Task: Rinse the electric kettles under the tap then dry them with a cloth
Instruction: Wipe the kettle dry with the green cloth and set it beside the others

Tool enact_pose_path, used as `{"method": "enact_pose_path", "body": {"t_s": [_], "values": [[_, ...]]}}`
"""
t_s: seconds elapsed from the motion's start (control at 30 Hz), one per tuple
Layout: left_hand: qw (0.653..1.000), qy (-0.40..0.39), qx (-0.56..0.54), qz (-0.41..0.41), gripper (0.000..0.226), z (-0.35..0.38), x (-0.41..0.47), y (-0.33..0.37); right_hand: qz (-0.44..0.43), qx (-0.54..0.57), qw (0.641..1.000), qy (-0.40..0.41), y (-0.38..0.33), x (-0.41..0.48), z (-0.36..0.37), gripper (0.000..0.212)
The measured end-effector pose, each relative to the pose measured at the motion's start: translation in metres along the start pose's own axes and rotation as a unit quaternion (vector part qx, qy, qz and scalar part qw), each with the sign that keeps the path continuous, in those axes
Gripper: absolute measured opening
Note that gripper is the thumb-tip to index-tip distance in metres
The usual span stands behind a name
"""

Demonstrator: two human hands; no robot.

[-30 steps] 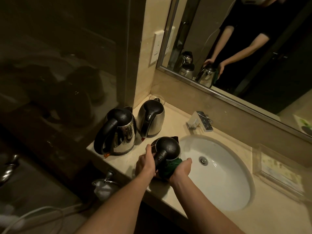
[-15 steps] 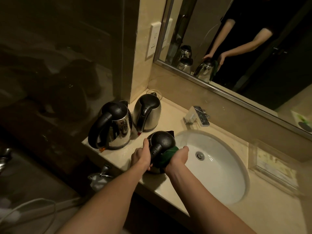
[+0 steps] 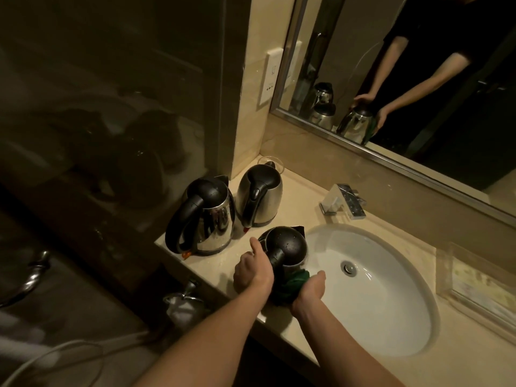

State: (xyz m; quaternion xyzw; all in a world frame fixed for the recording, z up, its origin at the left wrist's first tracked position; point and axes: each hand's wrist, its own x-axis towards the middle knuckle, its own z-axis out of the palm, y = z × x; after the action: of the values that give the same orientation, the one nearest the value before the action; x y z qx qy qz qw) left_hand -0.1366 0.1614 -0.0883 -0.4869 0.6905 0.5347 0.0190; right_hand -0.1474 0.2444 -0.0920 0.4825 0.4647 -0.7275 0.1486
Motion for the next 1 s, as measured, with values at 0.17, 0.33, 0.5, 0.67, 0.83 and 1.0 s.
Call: {"method": "enact_pose_path", "body": {"t_s": [0.17,0.33,0.5,0.67,0.83,1.0], "values": [[0.999,0.026,0.022,0.037,0.07,0.003,0.002,-0.002,-0.025,-0.004,1.0,0.009,-0.014,0.0,0.009,0.063],[0.998,0.018,0.038,0.057,0.073,-0.001,0.012,-0.001,-0.05,-0.025,0.998,0.003,-0.018,-0.001,0.017,0.059],[0.995,0.005,0.058,0.079,0.076,-0.005,0.019,0.003,-0.046,-0.05,0.997,0.023,-0.012,0.004,0.02,0.049],[0.992,0.006,0.09,0.088,0.077,-0.007,0.018,0.004,-0.014,-0.031,0.999,0.032,0.002,0.012,0.015,0.061],[0.991,0.001,0.096,0.092,0.073,-0.009,0.017,0.003,0.017,-0.009,1.0,0.007,0.006,0.013,0.01,0.07],[0.99,-0.013,0.105,0.094,0.068,-0.013,0.016,0.006,0.012,-0.01,1.0,0.01,-0.01,0.016,0.011,0.062]]}}
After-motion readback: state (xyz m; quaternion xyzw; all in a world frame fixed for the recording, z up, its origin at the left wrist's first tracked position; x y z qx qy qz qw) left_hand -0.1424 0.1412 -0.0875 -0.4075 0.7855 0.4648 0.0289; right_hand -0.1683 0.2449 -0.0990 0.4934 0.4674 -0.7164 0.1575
